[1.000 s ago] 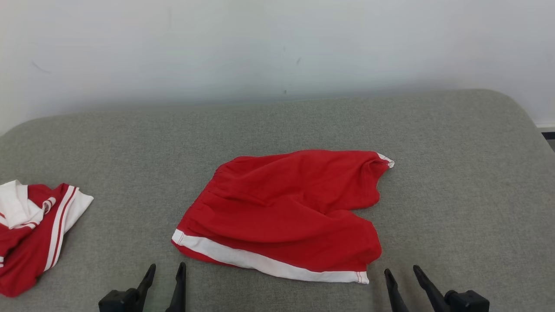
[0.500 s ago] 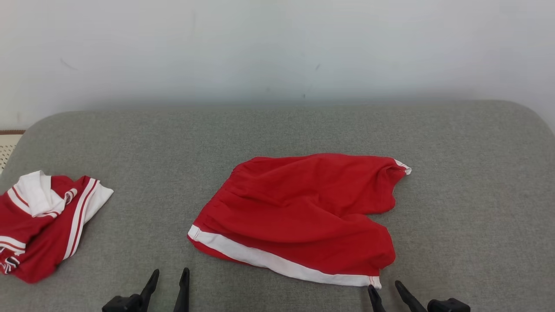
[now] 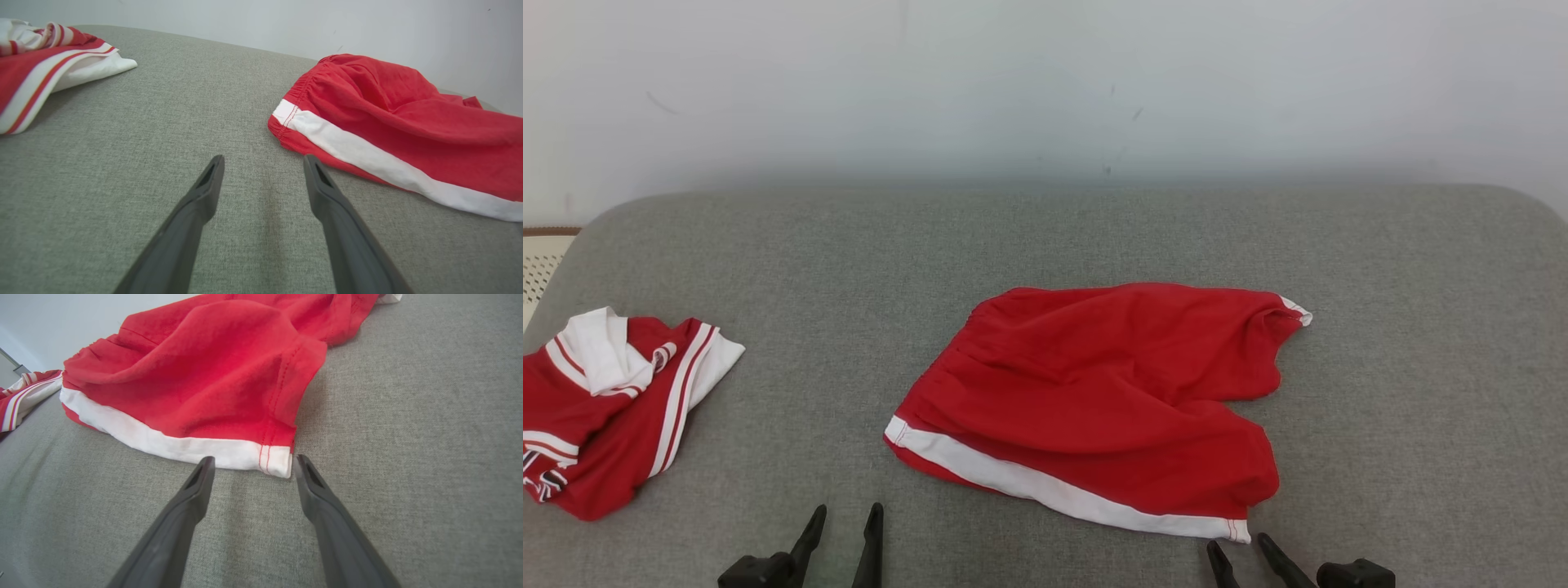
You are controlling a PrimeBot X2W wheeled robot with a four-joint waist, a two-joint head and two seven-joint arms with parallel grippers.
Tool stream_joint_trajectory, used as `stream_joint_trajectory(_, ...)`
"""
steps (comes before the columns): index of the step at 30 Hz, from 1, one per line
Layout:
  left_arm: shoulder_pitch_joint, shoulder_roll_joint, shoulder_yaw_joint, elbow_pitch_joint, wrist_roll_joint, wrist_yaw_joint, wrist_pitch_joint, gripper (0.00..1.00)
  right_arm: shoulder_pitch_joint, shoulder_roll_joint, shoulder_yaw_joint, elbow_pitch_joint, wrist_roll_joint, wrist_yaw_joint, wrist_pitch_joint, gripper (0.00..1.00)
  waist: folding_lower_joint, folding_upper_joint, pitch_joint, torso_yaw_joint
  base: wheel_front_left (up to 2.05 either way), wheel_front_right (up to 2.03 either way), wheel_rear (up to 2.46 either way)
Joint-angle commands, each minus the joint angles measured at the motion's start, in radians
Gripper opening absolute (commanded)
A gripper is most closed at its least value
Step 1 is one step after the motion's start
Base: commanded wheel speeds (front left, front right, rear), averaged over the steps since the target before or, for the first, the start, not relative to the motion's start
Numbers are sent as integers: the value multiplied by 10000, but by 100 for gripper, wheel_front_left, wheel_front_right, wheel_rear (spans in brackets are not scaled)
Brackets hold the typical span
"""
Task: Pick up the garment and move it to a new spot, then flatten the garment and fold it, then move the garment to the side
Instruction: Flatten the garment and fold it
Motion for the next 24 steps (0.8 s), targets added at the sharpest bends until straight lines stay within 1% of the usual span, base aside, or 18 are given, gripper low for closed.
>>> stream_joint_trajectory(1,2,8,-7,9,-29,-3,-15,100,-26,-33,20,55,48,4,-3,100,0,0,19,9,0,0,0)
stream_joint_trajectory(8,-72,8,-102,23,-50,-25,-15,100,-229,14,170,273,199,4,-5,100,0,0,100,90,0,0,0)
stream_joint_trajectory(18,-141,7,-116,10,-94,2,-15,100,-376,21,31,416,432,4,-5,100,0,0,230,169,0,0,0)
stream_joint_trajectory(24,-200,7,-131,-12,-68,-9,-15,100,-552,-62,234,431,563,4,-3,100,0,0,375,232,0,0,0)
